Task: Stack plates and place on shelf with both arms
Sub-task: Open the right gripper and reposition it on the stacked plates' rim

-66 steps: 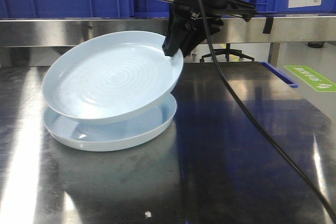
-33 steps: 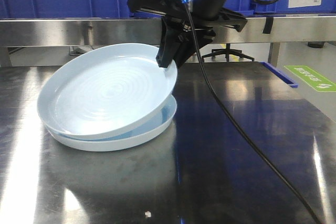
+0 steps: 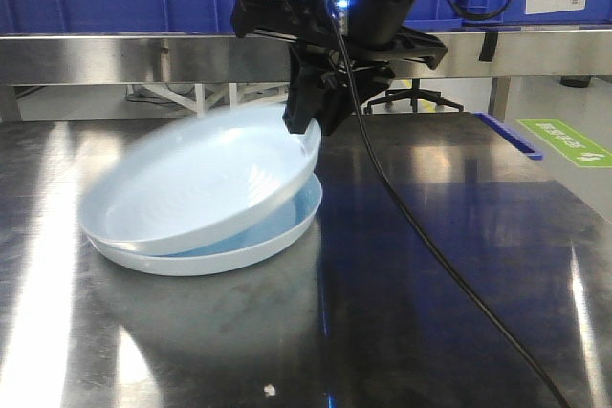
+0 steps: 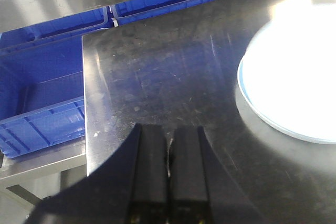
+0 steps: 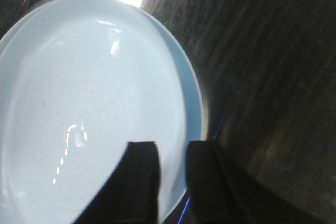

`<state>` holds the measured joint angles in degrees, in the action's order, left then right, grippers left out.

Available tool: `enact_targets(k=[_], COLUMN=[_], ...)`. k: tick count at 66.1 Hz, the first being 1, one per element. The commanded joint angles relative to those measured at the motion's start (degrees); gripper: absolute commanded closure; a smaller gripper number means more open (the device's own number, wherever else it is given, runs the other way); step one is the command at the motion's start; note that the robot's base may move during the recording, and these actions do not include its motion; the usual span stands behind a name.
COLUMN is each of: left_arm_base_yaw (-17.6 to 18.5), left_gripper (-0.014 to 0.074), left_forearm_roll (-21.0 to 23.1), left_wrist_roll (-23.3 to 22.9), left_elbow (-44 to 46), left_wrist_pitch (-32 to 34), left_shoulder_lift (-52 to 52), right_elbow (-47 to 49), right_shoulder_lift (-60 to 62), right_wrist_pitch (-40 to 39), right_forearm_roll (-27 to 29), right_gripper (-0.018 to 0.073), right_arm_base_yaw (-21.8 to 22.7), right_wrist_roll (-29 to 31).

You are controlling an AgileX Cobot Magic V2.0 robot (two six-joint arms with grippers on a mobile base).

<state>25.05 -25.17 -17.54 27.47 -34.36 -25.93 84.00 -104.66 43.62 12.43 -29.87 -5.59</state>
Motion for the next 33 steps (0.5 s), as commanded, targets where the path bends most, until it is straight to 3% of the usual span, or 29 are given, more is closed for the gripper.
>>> enact_targets(k=[1, 33], left_arm_base_yaw=[0.1, 0.1], left_gripper=[0.0513, 0.0513], left_forearm_roll=[-0.6, -0.6], left_wrist_roll=[-0.2, -0.2], left_elbow=[1.6, 1.6], left_wrist_pitch=[4.3, 4.3], left_shoulder_lift=[-0.2, -0.2], right_elbow=[2.2, 2.2], right_shoulder_lift=[3.0, 0.8], right_wrist_pitch=[-2.4, -1.7], right_forearm_roll=[-0.1, -0.2], right_gripper=[0.0151, 0.0146], right_arm_base_yaw=[0.0, 0.0], right_wrist_roll=[0.2, 0.2])
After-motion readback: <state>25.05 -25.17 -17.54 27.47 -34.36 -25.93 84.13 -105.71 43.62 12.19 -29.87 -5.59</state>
